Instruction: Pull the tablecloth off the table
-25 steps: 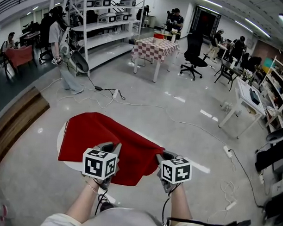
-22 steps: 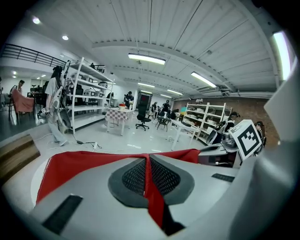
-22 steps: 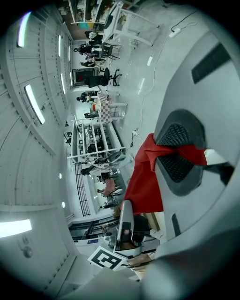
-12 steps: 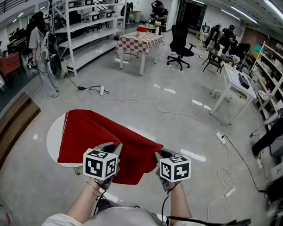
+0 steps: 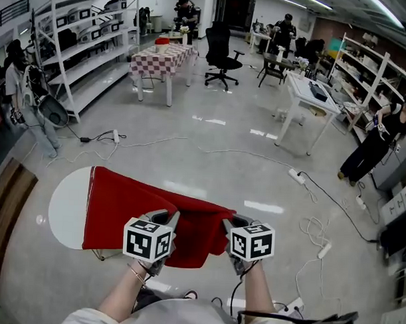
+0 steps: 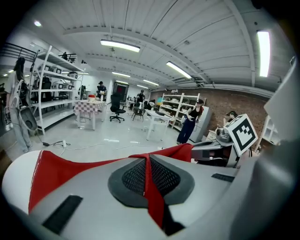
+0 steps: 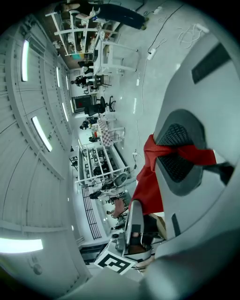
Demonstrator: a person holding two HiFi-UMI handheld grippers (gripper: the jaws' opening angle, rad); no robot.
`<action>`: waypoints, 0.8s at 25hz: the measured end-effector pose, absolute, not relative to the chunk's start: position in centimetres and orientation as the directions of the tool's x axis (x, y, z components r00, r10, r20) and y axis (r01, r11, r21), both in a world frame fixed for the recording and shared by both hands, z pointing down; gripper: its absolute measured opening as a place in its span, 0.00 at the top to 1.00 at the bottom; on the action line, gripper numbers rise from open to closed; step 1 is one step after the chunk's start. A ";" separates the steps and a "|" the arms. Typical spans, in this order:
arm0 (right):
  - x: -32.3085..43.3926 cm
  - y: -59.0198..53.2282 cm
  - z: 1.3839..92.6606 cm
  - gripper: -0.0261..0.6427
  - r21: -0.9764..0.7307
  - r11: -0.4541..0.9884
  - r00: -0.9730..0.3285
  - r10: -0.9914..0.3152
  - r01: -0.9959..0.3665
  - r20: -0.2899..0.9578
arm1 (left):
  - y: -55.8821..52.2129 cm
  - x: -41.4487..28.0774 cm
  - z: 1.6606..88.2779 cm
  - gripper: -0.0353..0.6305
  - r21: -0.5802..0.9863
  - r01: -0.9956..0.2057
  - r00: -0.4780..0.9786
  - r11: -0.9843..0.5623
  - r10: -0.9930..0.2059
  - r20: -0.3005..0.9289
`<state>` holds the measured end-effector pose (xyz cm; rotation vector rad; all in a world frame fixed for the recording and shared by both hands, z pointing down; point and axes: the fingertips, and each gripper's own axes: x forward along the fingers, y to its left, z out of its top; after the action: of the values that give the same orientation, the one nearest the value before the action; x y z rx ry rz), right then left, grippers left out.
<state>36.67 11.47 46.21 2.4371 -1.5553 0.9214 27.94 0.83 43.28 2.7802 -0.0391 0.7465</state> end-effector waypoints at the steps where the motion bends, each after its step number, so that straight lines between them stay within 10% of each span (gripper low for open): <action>1: 36.9 12.2 46.1 0.92 -0.223 -0.485 0.305 -0.783 -0.846 0.543 | 1.6 28.3 43.3 0.92 0.245 -0.073 0.865 -0.967 0.061 0.497; 20: 41.6 24.5 46.1 0.92 -0.244 -0.695 0.515 -0.683 -0.676 0.519 | 9.1 33.9 45.5 0.92 0.328 0.061 0.832 -0.943 0.229 0.506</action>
<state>41.58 24.50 46.06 2.7436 -1.2306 0.9476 33.93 9.10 45.48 2.7143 0.2206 0.8035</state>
